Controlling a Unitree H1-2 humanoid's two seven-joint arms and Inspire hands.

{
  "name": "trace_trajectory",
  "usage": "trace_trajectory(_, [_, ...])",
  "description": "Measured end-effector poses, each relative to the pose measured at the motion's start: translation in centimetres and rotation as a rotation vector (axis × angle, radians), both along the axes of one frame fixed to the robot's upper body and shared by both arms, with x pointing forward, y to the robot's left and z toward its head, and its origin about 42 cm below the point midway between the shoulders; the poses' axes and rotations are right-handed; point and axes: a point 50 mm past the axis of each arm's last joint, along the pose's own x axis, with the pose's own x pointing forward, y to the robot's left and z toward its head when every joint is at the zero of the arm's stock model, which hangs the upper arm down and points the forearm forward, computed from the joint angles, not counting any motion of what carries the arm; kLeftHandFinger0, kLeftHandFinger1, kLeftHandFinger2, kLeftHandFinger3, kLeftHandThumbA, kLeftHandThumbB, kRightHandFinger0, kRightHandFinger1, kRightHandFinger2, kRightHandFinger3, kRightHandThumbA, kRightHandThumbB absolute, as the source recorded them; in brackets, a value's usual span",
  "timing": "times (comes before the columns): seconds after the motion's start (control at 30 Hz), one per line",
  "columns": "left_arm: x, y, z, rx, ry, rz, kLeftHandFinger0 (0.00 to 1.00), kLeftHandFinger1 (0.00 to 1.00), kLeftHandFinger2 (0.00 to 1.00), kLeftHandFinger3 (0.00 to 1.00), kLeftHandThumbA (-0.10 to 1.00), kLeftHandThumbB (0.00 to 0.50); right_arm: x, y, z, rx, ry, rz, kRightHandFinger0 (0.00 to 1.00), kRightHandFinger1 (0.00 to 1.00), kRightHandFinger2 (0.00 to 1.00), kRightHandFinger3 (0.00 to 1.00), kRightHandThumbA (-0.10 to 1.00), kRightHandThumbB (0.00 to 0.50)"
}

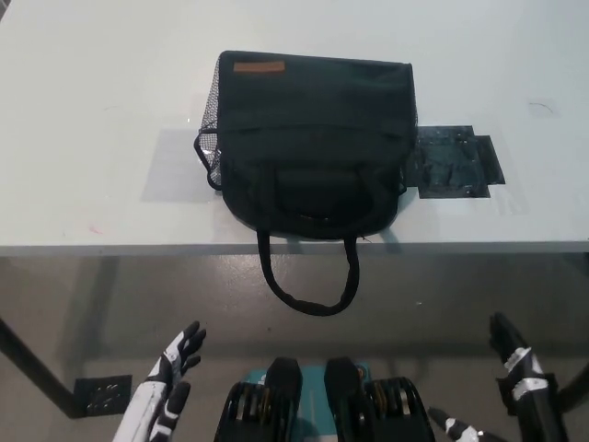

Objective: A soft travel bag is kept infront of the robot in the middle of the desk and the robot uses both its hands to press it to reduce its size

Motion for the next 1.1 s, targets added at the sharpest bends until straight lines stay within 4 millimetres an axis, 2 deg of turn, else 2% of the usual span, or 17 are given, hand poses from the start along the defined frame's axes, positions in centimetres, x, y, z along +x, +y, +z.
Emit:
trace_trajectory(0.03, [-0.1,0.0,0.9,0.001,-0.037,-0.014,1.00,1.00,1.00,1.00,1.00,0.244,0.0,-0.1,0.8,-0.010,-0.029,-0.001,1.00,1.00,1.00,1.00,1.00,0.160])
trace_trajectory(0.07, [-0.2,0.0,1.5,0.001,-0.057,-0.024,1.00,1.00,1.00,1.00,1.00,0.242,-0.1,-0.1,1.4,-0.017,-0.051,-0.001,1.00,1.00,1.00,1.00,1.00,0.168])
trace_trajectory(0.17, [-0.2,0.0,3.7,0.007,-0.144,-0.046,1.00,1.00,1.00,1.00,1.00,0.266,-0.2,-0.1,3.7,-0.030,-0.138,0.001,1.00,1.00,1.00,1.00,1.00,0.150])
trace_trajectory(0.2, [-0.1,0.0,4.5,0.009,-0.176,-0.052,1.00,1.00,1.00,1.00,1.00,0.285,-0.3,-0.1,4.6,-0.033,-0.170,0.004,1.00,1.00,1.00,1.00,1.00,0.179])
trace_trajectory(0.23, [0.0,0.1,5.2,0.012,-0.206,-0.056,1.00,1.00,1.00,1.00,1.00,0.301,-0.2,0.0,5.3,-0.035,-0.195,0.007,1.00,1.00,1.00,1.00,1.00,0.182])
trace_trajectory(0.33, [0.4,0.1,8.3,0.012,-0.324,-0.075,1.00,1.00,1.00,1.00,1.00,0.300,0.3,0.1,7.6,-0.041,-0.276,0.020,1.00,1.00,1.00,1.00,1.00,0.183])
trace_trajectory(0.4, [0.7,0.0,10.5,0.004,-0.402,-0.094,1.00,1.00,1.00,1.00,1.00,0.318,1.0,0.2,9.1,-0.043,-0.339,0.030,1.00,1.00,1.00,1.00,1.00,0.166])
trace_trajectory(0.47, [0.9,0.0,11.8,0.004,-0.446,-0.108,1.00,1.00,1.00,1.00,1.00,0.342,1.4,0.2,10.1,-0.047,-0.375,0.035,1.00,1.00,1.00,1.00,1.00,0.189])
trace_trajectory(0.53, [1.7,0.3,13.9,0.011,-0.512,-0.130,1.00,1.00,1.00,1.00,1.00,0.351,2.1,0.0,12.0,-0.058,-0.441,0.038,1.00,1.00,1.00,1.00,1.00,0.180])
trace_trajectory(0.57, [2.2,0.4,14.5,0.017,-0.533,-0.132,1.00,1.00,1.00,1.00,1.00,0.366,2.5,0.0,12.8,-0.062,-0.468,0.040,1.00,1.00,1.00,1.00,1.00,0.195])
trace_trajectory(0.6, [2.9,0.5,15.4,0.020,-0.562,-0.131,1.00,1.00,1.00,1.00,1.00,0.386,2.9,0.1,13.8,-0.065,-0.499,0.044,1.00,1.00,1.00,1.00,1.00,0.186])
trace_trajectory(0.67, [3.9,0.3,16.8,0.019,-0.604,-0.133,1.00,1.00,1.00,1.00,1.00,0.387,3.5,0.3,15.4,-0.069,-0.542,0.055,1.00,1.00,1.00,1.00,1.00,0.187])
trace_trajectory(0.77, [5.2,0.0,18.6,0.019,-0.646,-0.139,1.00,1.00,1.00,1.00,1.00,0.400,4.5,0.7,17.2,-0.069,-0.590,0.073,1.00,1.00,1.00,1.00,1.00,0.217])
trace_trajectory(0.87, [6.3,-0.5,20.5,0.025,-0.684,-0.142,1.00,1.00,1.00,1.00,1.00,0.426,5.6,1.3,18.7,-0.066,-0.621,0.090,1.00,1.00,1.00,1.00,1.00,0.224])
trace_trajectory(1.0, [7.8,-1.3,23.3,0.032,-0.730,-0.149,1.00,1.00,1.00,1.00,1.00,0.401,6.9,2.3,20.7,-0.049,-0.643,0.109,1.00,1.00,1.00,1.00,1.00,0.212])
trace_trajectory(1.1, [9.2,-1.8,25.0,0.042,-0.740,-0.154,1.00,1.00,1.00,1.00,1.00,0.403,7.9,3.1,22.4,-0.034,-0.656,0.126,1.00,1.00,1.00,1.00,1.00,0.214])
